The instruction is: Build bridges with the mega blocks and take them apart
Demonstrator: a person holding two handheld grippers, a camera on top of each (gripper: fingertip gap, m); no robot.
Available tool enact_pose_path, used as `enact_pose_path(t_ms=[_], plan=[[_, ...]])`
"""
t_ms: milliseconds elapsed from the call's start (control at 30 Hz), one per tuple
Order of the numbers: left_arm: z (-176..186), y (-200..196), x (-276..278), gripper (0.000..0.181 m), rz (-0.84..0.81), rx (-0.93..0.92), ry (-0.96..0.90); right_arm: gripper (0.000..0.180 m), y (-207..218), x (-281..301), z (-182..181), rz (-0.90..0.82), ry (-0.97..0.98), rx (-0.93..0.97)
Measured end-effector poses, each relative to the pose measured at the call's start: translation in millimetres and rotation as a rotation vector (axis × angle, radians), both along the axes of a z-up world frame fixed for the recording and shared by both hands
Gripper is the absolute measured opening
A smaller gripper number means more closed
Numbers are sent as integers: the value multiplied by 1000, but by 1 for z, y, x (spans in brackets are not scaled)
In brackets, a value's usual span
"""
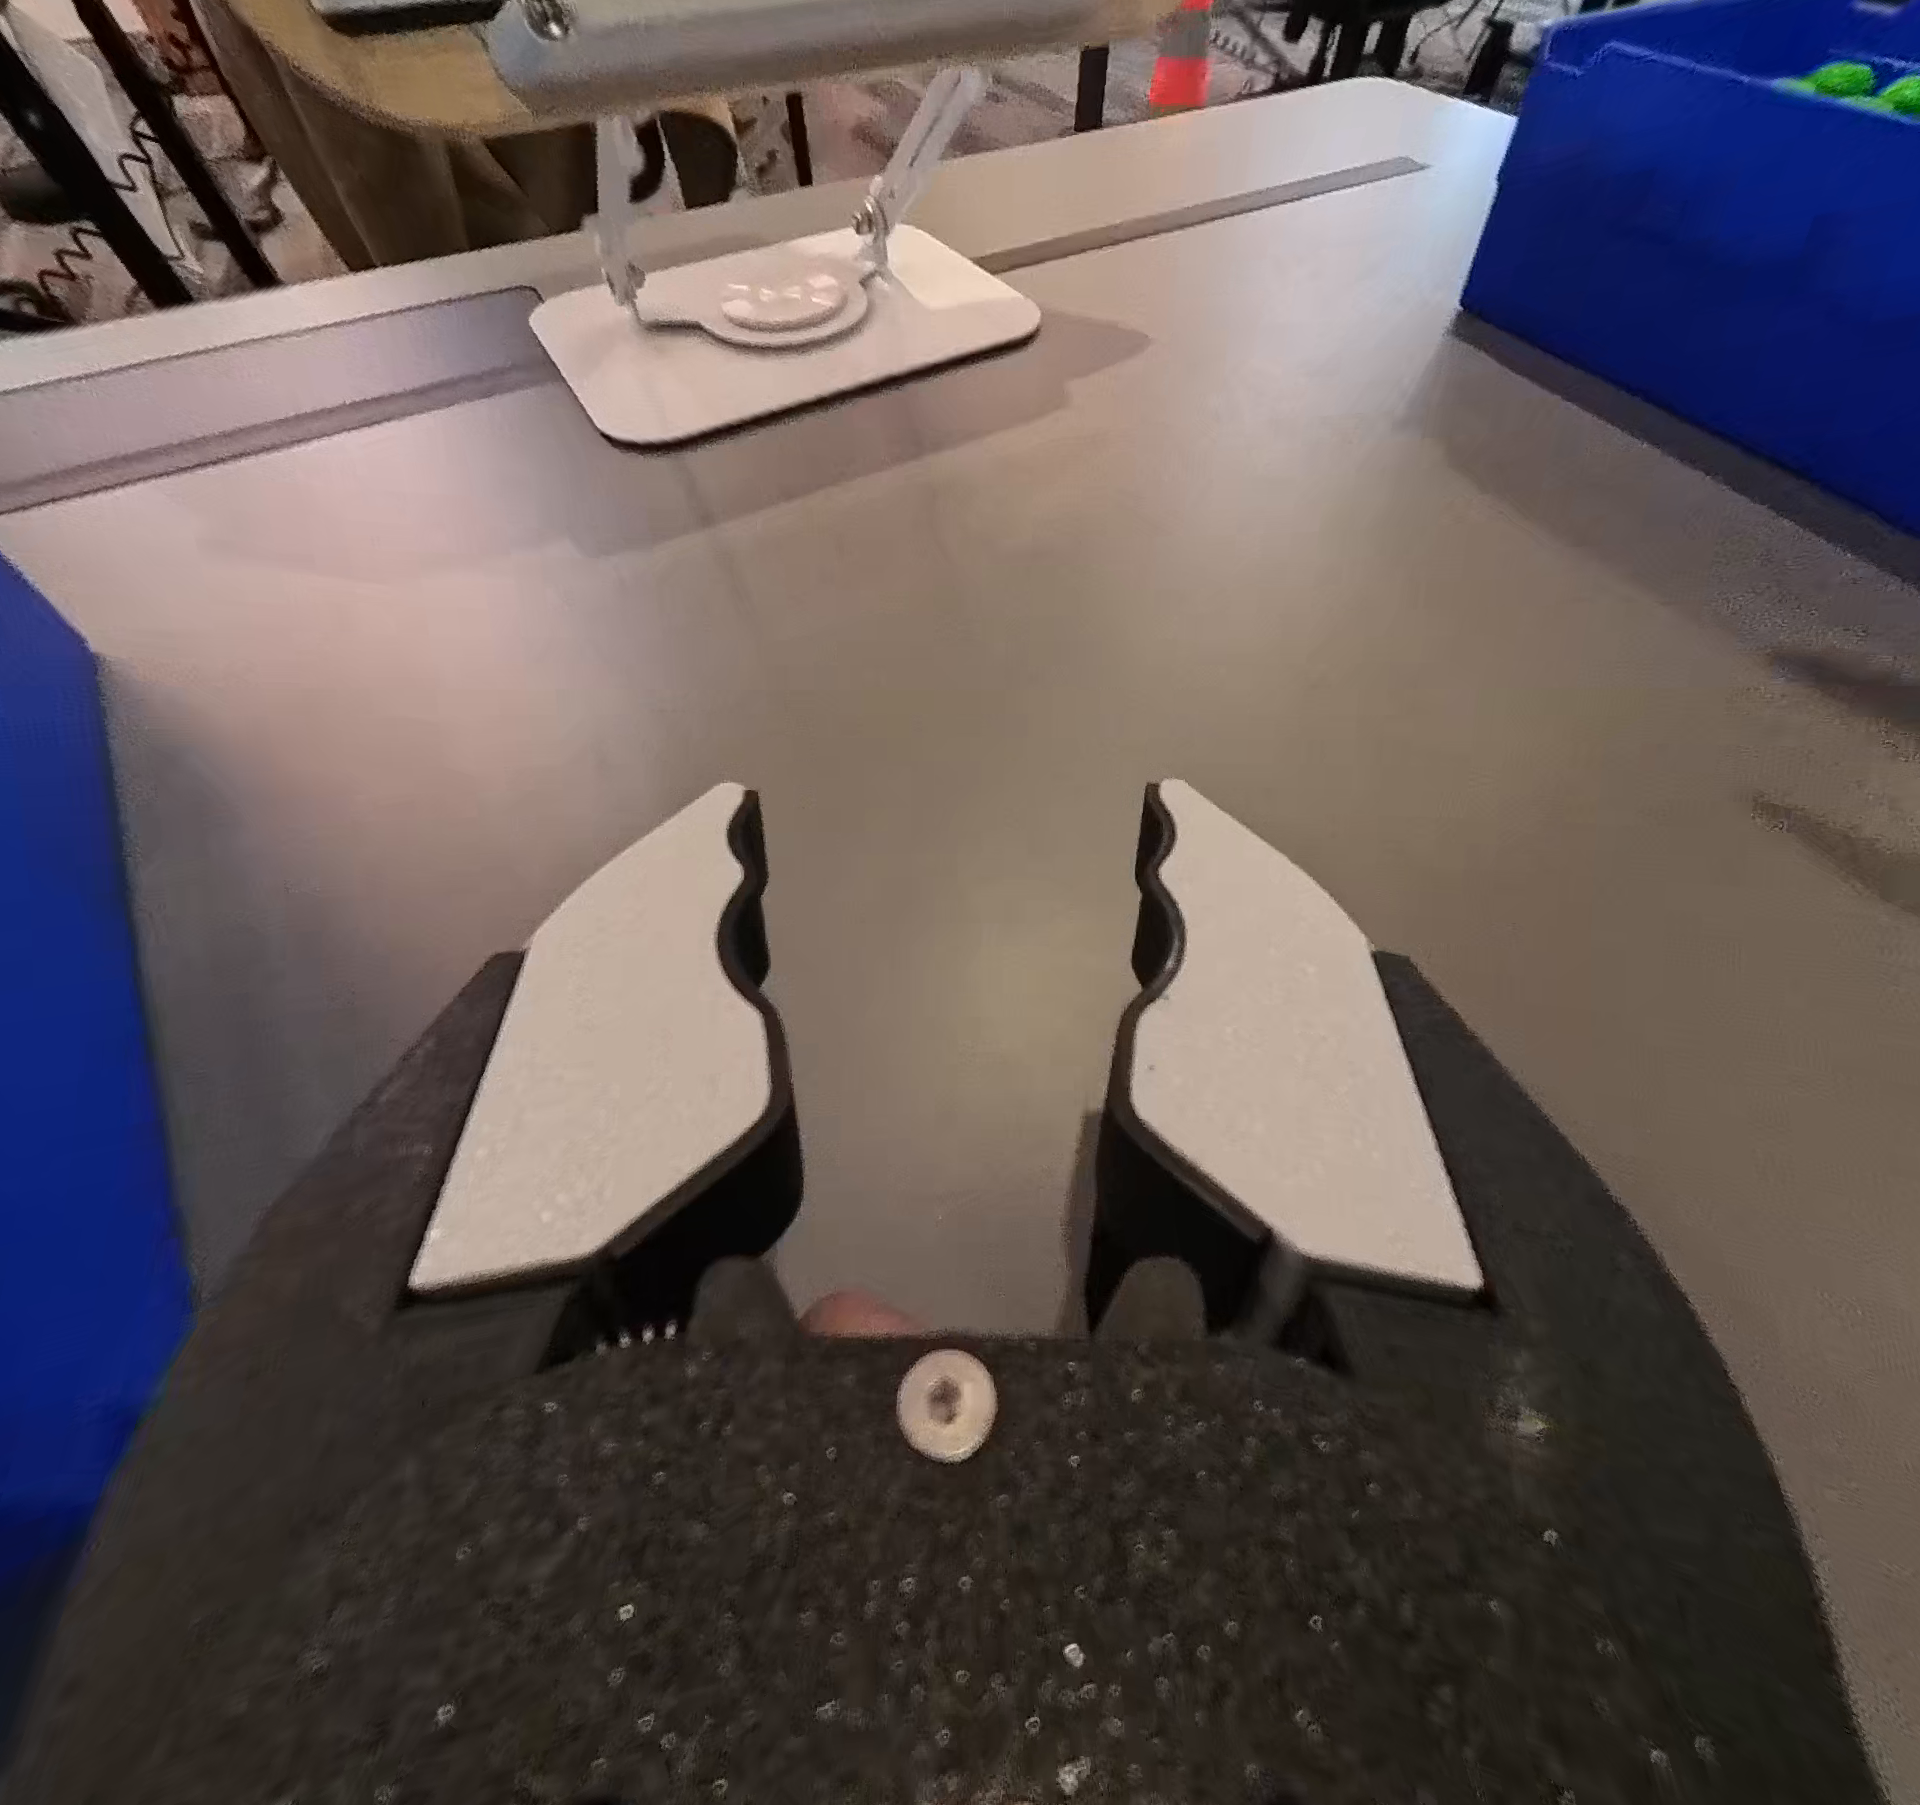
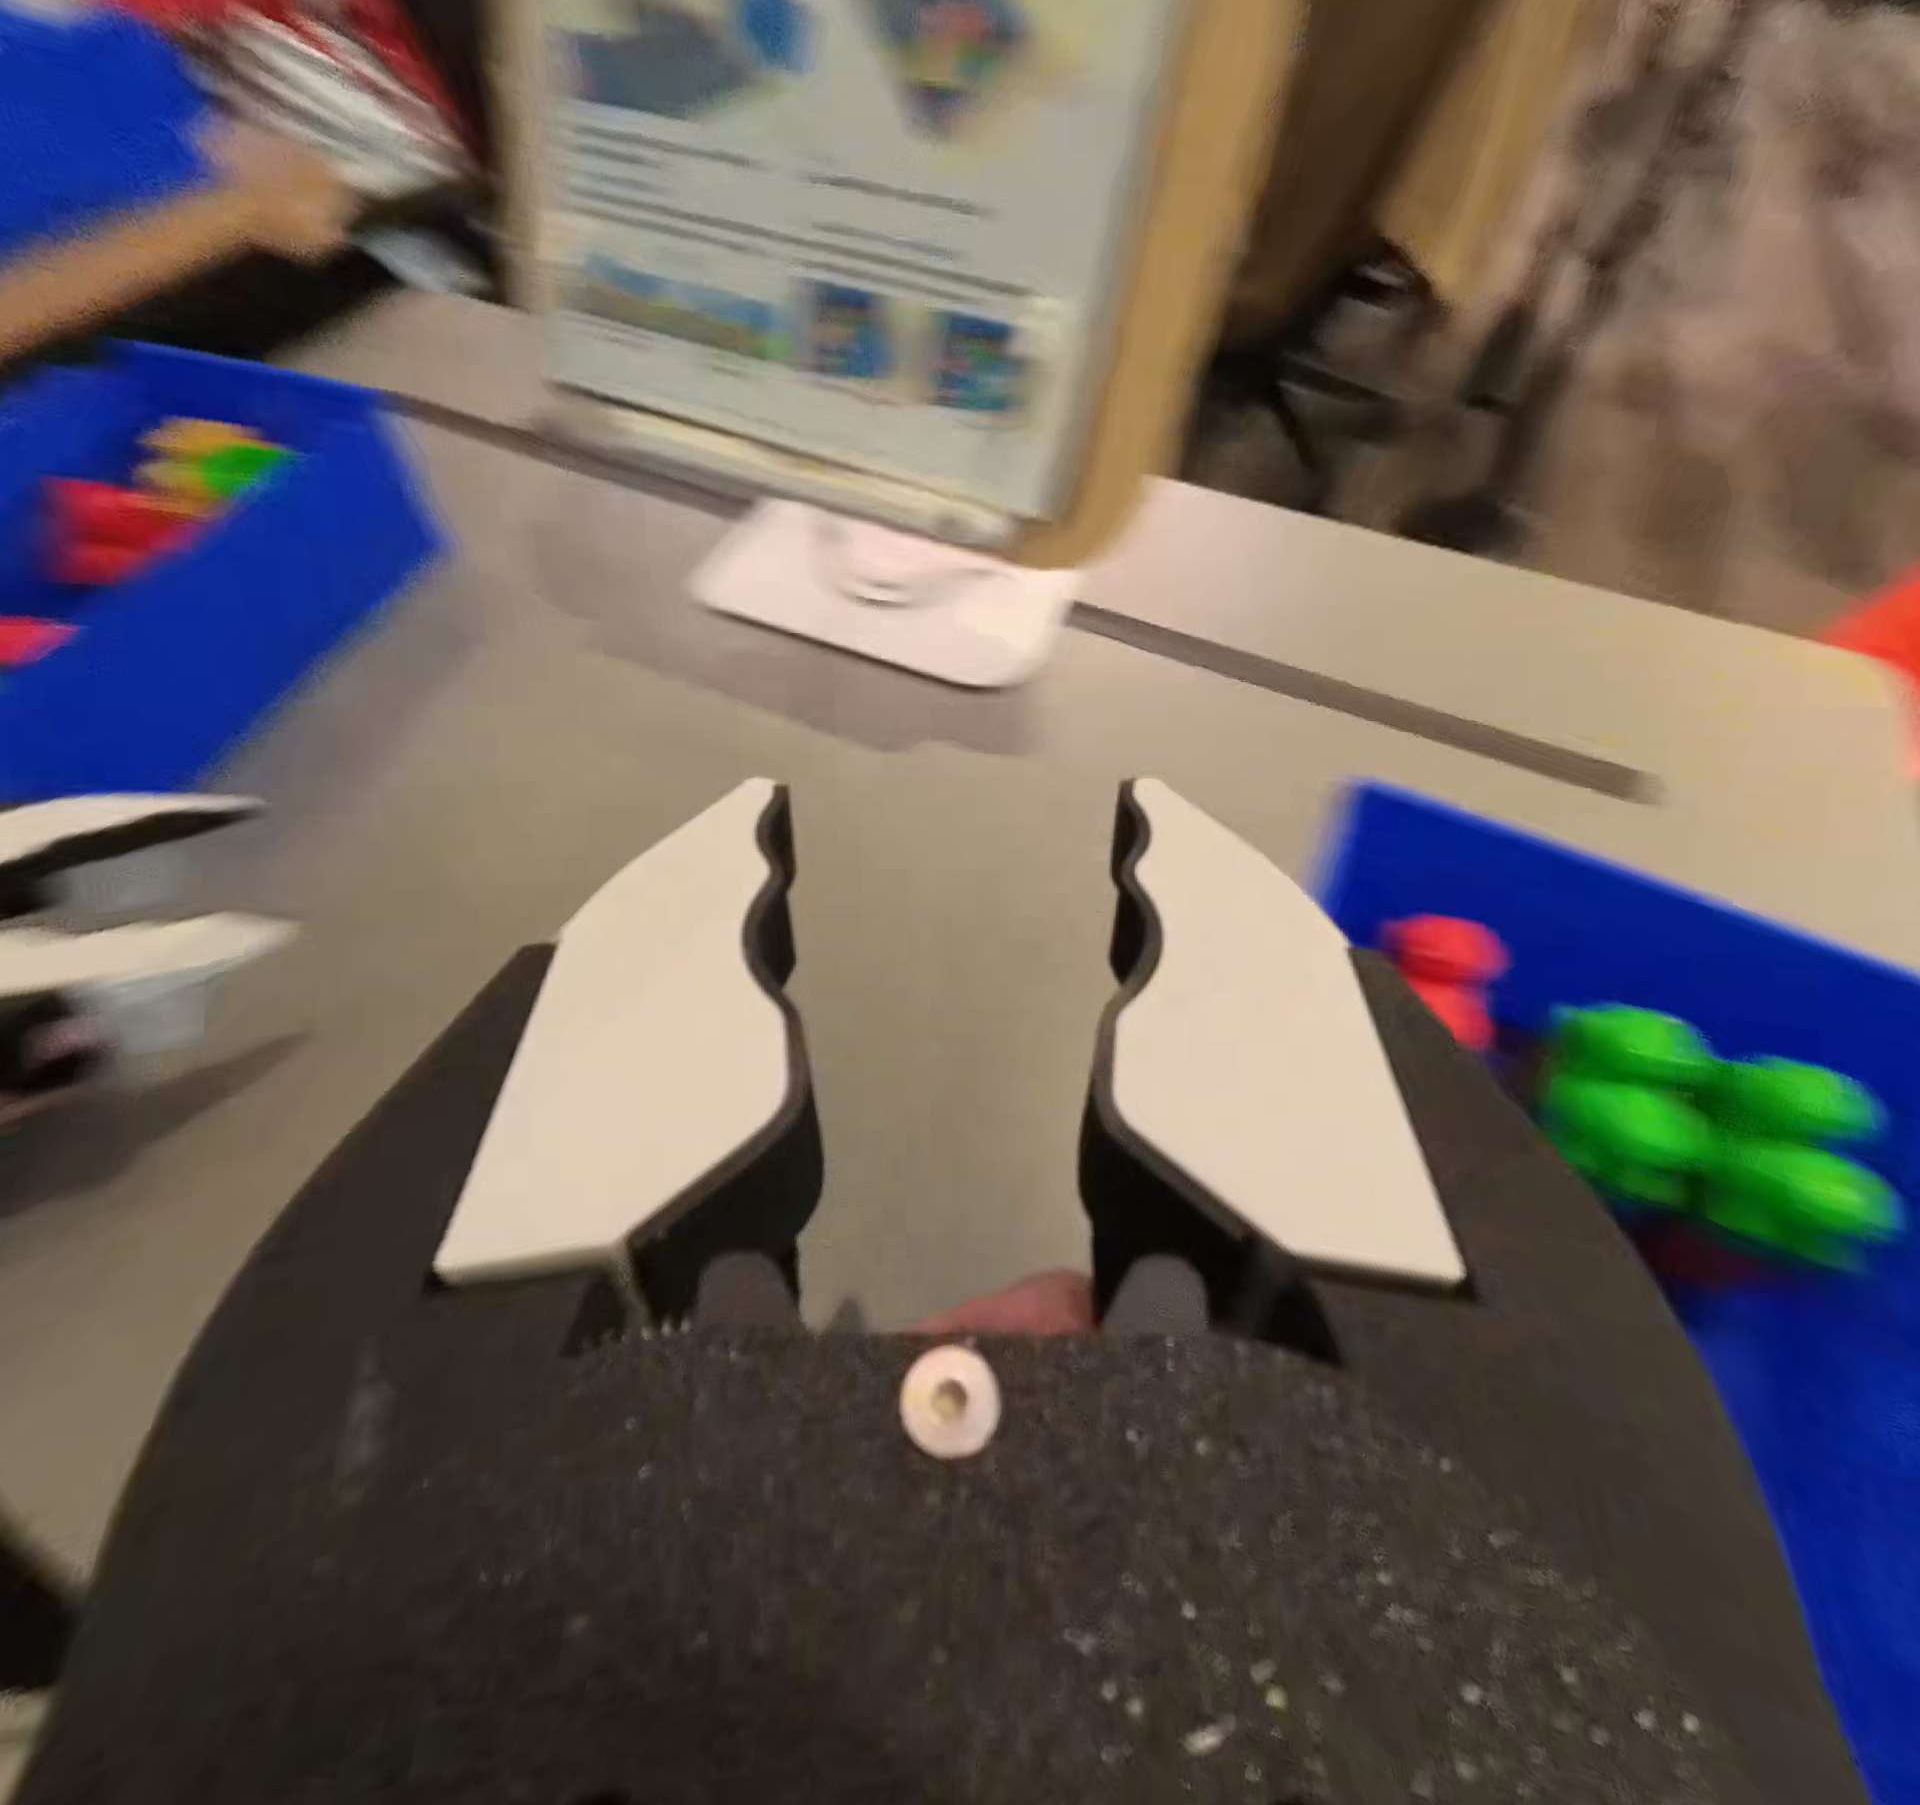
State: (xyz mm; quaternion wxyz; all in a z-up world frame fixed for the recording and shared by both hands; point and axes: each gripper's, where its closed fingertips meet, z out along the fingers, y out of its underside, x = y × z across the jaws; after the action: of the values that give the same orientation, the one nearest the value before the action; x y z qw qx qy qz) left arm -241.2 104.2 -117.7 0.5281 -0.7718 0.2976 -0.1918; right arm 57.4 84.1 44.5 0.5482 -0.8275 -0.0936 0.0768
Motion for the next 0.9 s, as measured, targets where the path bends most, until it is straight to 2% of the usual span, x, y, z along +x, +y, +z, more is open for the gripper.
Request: enact_pose_path(t_ms=[67,167,233,333,433,667,800,900], plan=[[13,1,-2,69,29,20,0,61,-26,-69,-27,158,98,30],[27,-5,-1,69,41,22,-31,63,-44,-138,-92,274,141,0],[30,-9,-1,68,50,27,-15,62,-49,-165,-129,319,126,-31],[26,-12,-2,69,68,19,17,60,-53,-181,-156,349,170,-64],[20,-17,-5,68,82,-28,-16,58,-54,-181,-164,350,255,-86],[17,-19,-29,68,161,-115,-56,57,-60,-173,-171,366,253,-118],[45,-14,-66,69,210,-123,-61,57,-58,-177,-165,393,279,-126],[73,12,-116,67,281,-153,-39,58,-54,-178,-156,404,273,-113]])
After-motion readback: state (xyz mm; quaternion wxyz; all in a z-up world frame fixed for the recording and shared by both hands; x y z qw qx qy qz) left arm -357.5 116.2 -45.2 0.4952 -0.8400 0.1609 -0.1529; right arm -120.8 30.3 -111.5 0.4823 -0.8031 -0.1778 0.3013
